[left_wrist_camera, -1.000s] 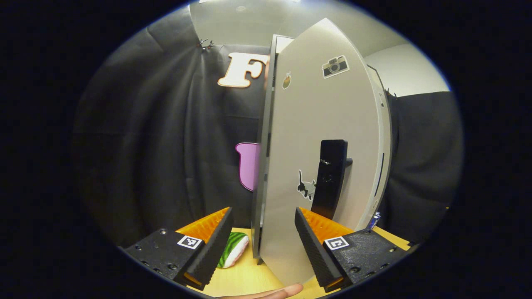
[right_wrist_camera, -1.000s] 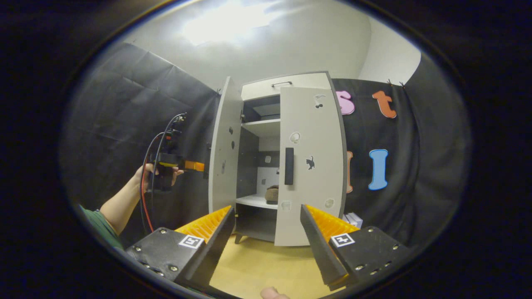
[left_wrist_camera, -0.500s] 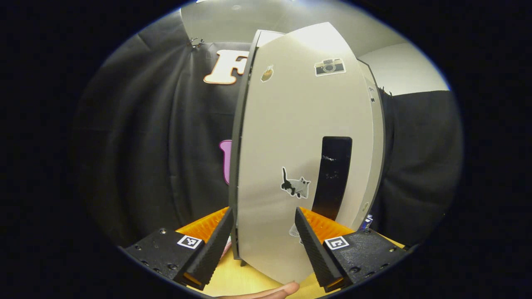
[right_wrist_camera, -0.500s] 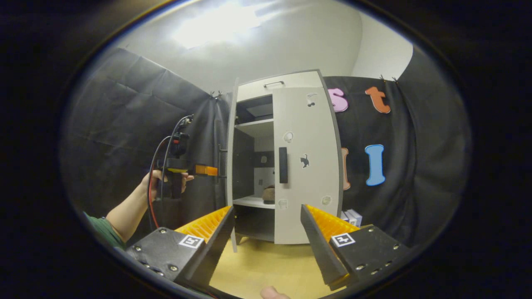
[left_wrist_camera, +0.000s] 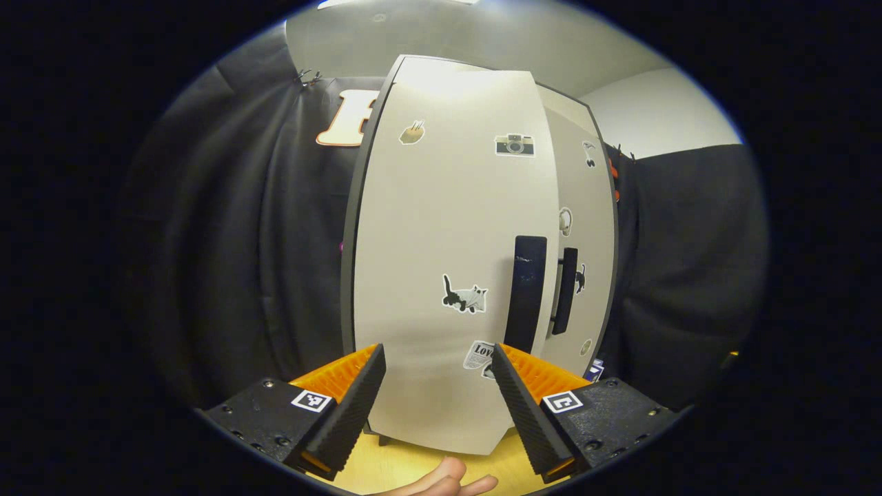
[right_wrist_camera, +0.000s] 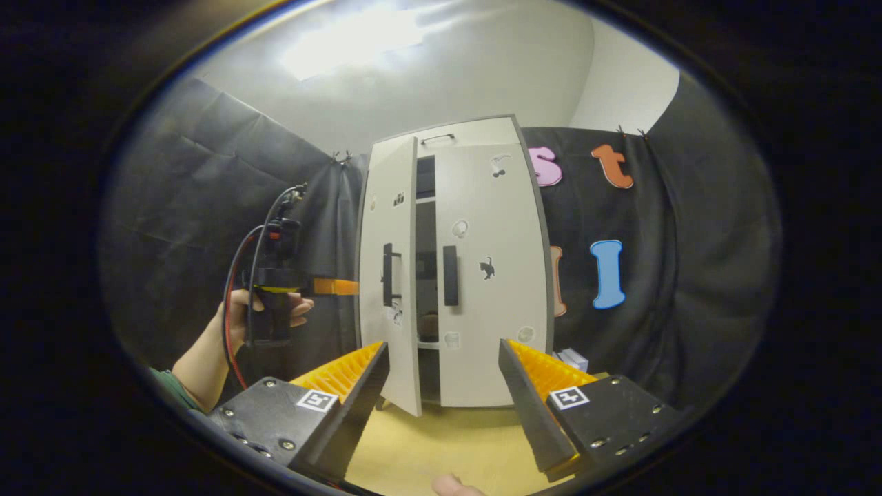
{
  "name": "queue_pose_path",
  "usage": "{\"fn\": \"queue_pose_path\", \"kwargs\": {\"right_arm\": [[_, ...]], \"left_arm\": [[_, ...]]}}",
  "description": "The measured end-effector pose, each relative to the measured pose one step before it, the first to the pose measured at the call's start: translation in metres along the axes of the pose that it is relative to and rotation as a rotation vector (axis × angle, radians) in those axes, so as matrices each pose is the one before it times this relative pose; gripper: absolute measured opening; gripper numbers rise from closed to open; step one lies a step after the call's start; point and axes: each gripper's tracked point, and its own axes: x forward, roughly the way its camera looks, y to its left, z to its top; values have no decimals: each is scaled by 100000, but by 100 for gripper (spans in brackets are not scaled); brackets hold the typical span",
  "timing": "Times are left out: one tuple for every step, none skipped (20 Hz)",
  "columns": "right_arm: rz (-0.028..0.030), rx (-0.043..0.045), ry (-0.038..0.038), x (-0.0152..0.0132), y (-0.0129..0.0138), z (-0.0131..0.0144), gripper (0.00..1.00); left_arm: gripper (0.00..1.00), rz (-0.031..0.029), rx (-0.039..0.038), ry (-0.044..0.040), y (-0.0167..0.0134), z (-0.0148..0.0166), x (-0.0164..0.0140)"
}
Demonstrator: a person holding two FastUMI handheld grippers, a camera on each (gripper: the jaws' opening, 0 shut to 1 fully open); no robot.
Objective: Grab one shoe with the right hand and put it into the shoe cabinet, grab the other shoe with the left hand and put it into the shoe cabinet; then close the right door with the right hand and the left door with the left hand.
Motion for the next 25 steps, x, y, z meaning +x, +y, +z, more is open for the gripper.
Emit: {"fn": "queue_pose_path", "kwargs": {"right_arm": [[-1718, -502, 342, 337, -334, -54, 96], [-1819, -436, 587, 379, -274, -165, 96], [-917, -259, 1359, 405, -57, -184, 96], [-288, 8, 1323, 481, 122, -316, 96], [-246, 258, 724, 393, 169, 7, 96], [-154, -350, 787, 456, 166, 60, 96], [-212, -400, 495, 491, 151, 122, 96], [-532, -323, 554, 447, 176, -46, 94], [-537, -468, 665, 431, 146, -6, 94], [-286, -593, 573, 346, 230, -90, 96], [-82, -133, 424, 315, 222, -45, 96], [220, -178, 546, 330, 311, -120, 96], [283, -344, 663, 291, 283, -100, 96], [550, -742, 681, 239, 201, -261, 96], [403, -719, 467, 148, 118, -186, 96], [195, -556, 394, 142, 193, -226, 96], [-213, -382, 390, 156, 56, -156, 96], [-207, 68, 154, 73, 45, -208, 96], [-13, 372, -44, 107, 153, -100, 96], [126, 231, 83, 82, 119, -168, 96], [235, 391, 158, 8, 189, -153, 96], [249, 680, 89, -4, 116, -191, 96], [473, 470, 28, -34, 112, -124, 96], [316, 393, 161, -16, 22, -193, 96], [85, 252, 11, -77, -105, -140, 96]], "left_arm": [[96, 743, 533, 312, -8, -173, -383], [96, 1325, 1107, 784, 89, -194, -440], [96, 1422, 1225, 773, 159, -306, -552], [96, 510, 1368, 799, -58, -339, -600], [96, 223, 1686, -455, -167, -52, -656], [92, 723, 1554, -1465, -91, 93, -701], [96, 815, 1654, -2370, -108, 206, -576], [96, 1491, 1326, -946, 14, -16, -543], [95, 899, 1030, -692, -159, -198, -558], [100, 628, 935, -804, -268, -48, -540], [95, 761, 519, 811, -241, -371, -662], [95, 392, 68, 885, -299, -375, -670], [96, -495, -129, 1708, -463, -576, -723], [96, -1179, -404, 463, -585, -299, -917], [96, -1235, -142, -2038, -576, 215, -638], [96, -1637, -176, -1951, -604, 126, -543], [95, -576, -426, -1227, -335, -202, -471], [92, 507, -1181, -43, -73, -233, -239], [95, 677, -1247, -516, -184, -254, -414], [96, 708, -1584, -417, -137, -281, -628], [97, 513, -2375, -1917, -128, -73, -457], [96, 1130, -2989, -1172, -24, -348, -462], [96, 708, -1605, -1004, -90, -300, -381], [96, 789, -222, -504, -93, -258, -255], [96, 2229, 1333, -722, 219, 133, -118]]}}
